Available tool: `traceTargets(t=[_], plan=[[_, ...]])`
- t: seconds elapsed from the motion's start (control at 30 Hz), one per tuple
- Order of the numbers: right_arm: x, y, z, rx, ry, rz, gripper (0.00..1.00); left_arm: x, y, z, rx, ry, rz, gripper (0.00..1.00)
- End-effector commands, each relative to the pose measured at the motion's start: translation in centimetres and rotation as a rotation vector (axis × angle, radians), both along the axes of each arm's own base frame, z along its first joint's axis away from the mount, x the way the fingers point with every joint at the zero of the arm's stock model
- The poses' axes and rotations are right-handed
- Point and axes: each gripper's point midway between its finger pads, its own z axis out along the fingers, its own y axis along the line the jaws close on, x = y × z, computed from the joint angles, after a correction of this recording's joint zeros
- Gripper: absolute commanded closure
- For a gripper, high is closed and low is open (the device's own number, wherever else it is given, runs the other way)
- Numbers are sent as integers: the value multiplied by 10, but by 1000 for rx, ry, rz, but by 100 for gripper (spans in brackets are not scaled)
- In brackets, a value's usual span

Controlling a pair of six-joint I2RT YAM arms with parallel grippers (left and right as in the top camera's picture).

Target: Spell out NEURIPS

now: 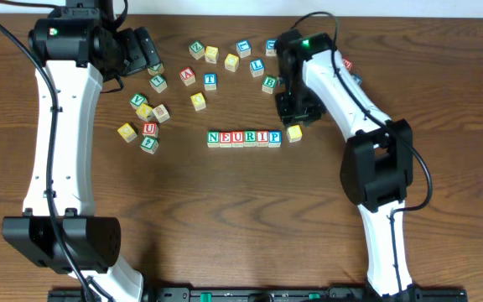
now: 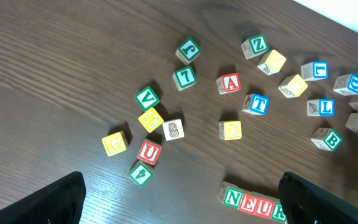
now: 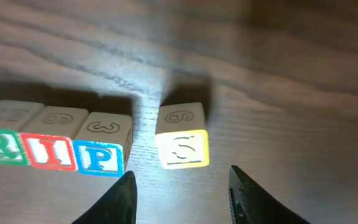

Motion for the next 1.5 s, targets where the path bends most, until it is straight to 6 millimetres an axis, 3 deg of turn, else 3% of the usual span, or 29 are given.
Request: traceTargets(t=[0.0,0.2,0.3,0.47,0.83,1.2,1.47], plan=[[16,-12,16,13,-47,-7,58,0,4,-5,17,16,1,2],[23,-20,22,22,-67,41,43,0,4,-5,17,16,1,2],[31,-18,21,32,-99,55,42,0,4,-5,17,16,1,2],[37,-10,17,46,-128,59,51,0,4,-5,17,16,1,2],[31,-15,-22,35,-97,20,70,0,4,-5,17,16,1,2],[16,-15,-43,19,-49,-25,75,0,4,-5,17,16,1,3],[7,-17,-44,11,-13,-58,77,0,4,-5,17,16,1,2]])
